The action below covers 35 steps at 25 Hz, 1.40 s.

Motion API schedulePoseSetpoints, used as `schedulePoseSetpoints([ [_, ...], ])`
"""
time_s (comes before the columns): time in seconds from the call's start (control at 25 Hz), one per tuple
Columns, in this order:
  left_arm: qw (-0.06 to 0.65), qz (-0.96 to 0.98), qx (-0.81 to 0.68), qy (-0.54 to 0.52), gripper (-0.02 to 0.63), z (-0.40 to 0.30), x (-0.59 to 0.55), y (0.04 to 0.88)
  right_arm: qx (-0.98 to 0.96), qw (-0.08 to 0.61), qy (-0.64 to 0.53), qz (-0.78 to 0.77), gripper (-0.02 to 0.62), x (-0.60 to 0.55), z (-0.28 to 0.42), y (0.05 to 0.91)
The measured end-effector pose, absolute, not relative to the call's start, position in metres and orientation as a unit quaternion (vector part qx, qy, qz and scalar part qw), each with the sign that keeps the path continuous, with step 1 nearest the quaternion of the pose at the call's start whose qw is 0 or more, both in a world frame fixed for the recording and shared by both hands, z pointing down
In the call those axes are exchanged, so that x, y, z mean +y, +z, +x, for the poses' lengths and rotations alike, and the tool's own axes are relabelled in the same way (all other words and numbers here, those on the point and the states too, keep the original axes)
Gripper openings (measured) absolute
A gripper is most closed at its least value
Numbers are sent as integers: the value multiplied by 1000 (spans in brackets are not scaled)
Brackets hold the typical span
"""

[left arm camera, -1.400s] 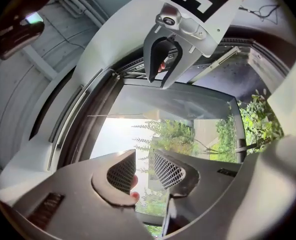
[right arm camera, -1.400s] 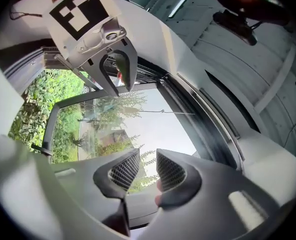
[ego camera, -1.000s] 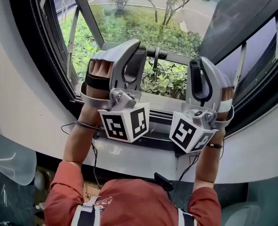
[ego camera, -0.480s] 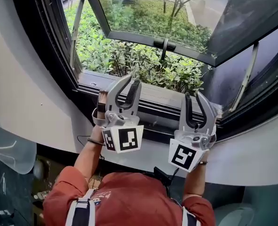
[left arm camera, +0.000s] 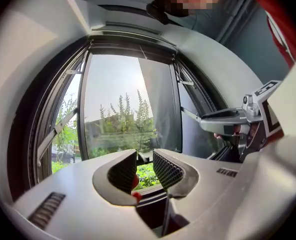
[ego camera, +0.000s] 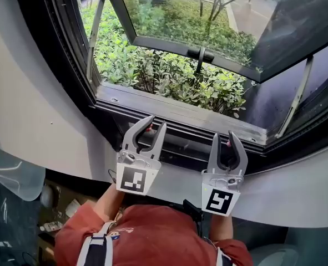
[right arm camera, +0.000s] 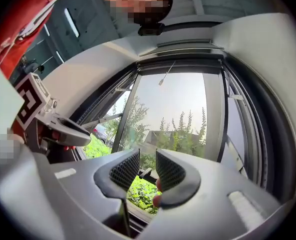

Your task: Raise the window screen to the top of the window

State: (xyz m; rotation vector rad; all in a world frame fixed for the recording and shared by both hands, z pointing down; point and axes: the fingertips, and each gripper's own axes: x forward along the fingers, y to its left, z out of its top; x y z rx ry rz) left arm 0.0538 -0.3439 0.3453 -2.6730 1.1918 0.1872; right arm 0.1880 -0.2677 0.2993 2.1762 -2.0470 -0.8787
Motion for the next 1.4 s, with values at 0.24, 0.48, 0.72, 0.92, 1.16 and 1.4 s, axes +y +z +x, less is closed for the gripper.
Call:
schedulePoseSetpoints([
  [0.24,71,-910,402,70,94,53,-331,373,-666,-7,-230,710,80,-261,197,329],
  [0.48,48,-897,432,75,6,40,-330,394,-668,-10,-169,725,24,-261,204,364],
  [0.72,40,-896,437,71,6,32,-328,405,-668,3,-153,728,11,-259,207,383],
  [0.92,42,-895,440,67,6,31,-330,409,-664,1,-155,732,11,-258,211,383],
  [1.16,47,-894,441,67,6,30,-332,408,-662,4,-159,732,11,-259,210,382],
  [1.4,50,-891,446,69,6,25,-337,407,-659,8,-162,734,11,-260,210,384],
])
